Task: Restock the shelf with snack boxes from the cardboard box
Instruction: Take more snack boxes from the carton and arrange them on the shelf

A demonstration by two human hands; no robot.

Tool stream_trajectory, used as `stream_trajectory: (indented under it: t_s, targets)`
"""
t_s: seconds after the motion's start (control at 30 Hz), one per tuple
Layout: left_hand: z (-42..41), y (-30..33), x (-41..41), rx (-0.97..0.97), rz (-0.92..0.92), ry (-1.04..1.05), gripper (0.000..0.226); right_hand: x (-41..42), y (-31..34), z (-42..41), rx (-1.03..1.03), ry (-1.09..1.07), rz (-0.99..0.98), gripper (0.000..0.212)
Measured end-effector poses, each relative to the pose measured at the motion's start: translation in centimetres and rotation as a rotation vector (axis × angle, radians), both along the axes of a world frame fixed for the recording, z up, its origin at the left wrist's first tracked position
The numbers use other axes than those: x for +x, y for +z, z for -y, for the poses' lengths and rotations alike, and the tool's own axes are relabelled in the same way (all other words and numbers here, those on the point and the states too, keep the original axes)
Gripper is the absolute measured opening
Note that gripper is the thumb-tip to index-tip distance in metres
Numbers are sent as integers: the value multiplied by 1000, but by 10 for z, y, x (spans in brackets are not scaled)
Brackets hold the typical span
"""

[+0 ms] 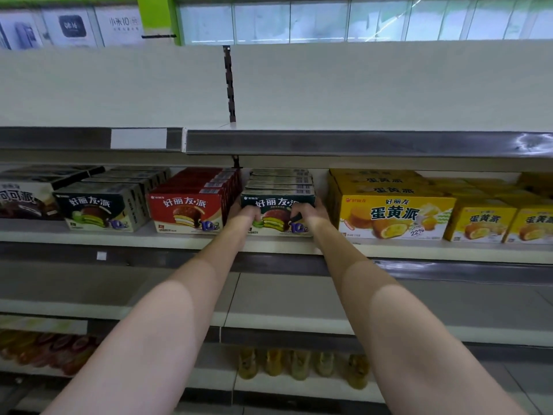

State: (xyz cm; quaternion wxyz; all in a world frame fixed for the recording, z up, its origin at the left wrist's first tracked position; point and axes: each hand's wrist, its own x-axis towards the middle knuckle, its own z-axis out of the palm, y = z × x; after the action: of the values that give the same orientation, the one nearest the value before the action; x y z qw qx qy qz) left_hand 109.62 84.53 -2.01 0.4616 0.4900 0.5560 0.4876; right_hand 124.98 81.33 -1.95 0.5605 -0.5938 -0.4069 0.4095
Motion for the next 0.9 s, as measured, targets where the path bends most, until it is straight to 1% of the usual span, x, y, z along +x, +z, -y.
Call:
stream_trajectory:
  t_s: [0.1,0.23,0.3,0.43,0.5,0.57,0.67,0.7,0.73,0.83,0.9]
  targets:
    - [4,0,-1,-4,-16,-6,73,-3,-4,3,-43,-80,55,56]
    - [15,-7,-12,33,-49,-64,55,-8,-4,17,-45,-160,129,59]
    - [20,-8,-18,52,-82,-75,49,-12,-2,24,-45,-191,144,61]
    - [29,-3,-31,61,-116,-100,49,-27,4,37,-6,-272,193,60]
    - [31,1,-37,66,-88,-98,51,-35,11,45,25,-299,204,56]
    - [34,7,-42,88,-60,-107,48,-41,16,52,52,-304,158,56]
    - [31,13,-49,83,25,-165,38,-33,4,41,100,-313,81,79]
    - [27,13,-50,75,54,-173,31,-33,3,43,119,-311,71,80]
    - [21,13,-49,52,78,-166,25,-37,8,50,134,-316,55,75]
    - [15,16,-45,-6,193,-163,23,-37,19,62,136,-286,-21,49]
    - [17,21,-41,-70,333,-214,26,-28,21,57,152,-244,-101,48]
